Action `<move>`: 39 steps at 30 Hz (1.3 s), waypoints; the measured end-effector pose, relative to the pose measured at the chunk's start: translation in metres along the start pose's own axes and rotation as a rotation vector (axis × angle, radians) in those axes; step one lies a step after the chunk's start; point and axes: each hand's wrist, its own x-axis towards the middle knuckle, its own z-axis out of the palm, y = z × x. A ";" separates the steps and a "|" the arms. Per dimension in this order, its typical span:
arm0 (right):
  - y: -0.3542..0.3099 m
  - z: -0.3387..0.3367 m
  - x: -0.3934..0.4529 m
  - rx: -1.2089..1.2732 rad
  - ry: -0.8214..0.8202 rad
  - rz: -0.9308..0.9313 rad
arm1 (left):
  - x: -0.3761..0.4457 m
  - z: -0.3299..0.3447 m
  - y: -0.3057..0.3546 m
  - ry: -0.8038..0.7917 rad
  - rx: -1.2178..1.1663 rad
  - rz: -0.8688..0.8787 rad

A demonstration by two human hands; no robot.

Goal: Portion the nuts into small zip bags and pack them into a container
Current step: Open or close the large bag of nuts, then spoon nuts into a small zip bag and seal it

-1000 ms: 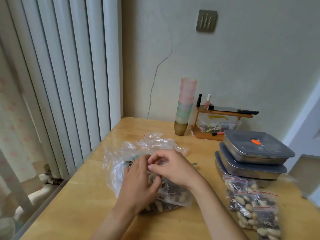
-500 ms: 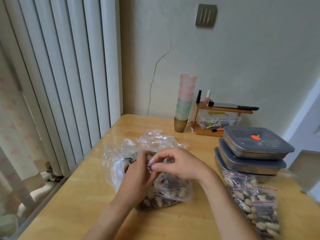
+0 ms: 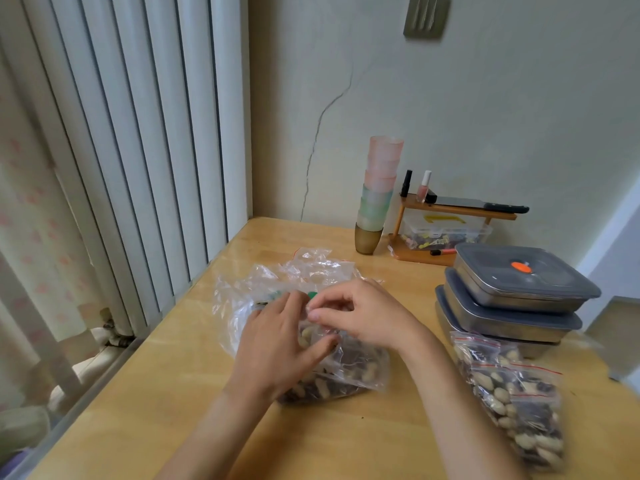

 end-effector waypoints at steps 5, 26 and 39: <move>-0.009 0.004 0.001 0.030 0.000 0.016 | 0.000 -0.001 0.001 -0.019 -0.094 -0.163; 0.064 -0.001 0.014 0.942 0.671 0.377 | 0.001 0.009 -0.012 -0.177 -0.180 -0.232; 0.019 0.000 0.014 -0.001 0.621 0.207 | -0.005 0.005 -0.008 -0.055 -0.139 -0.259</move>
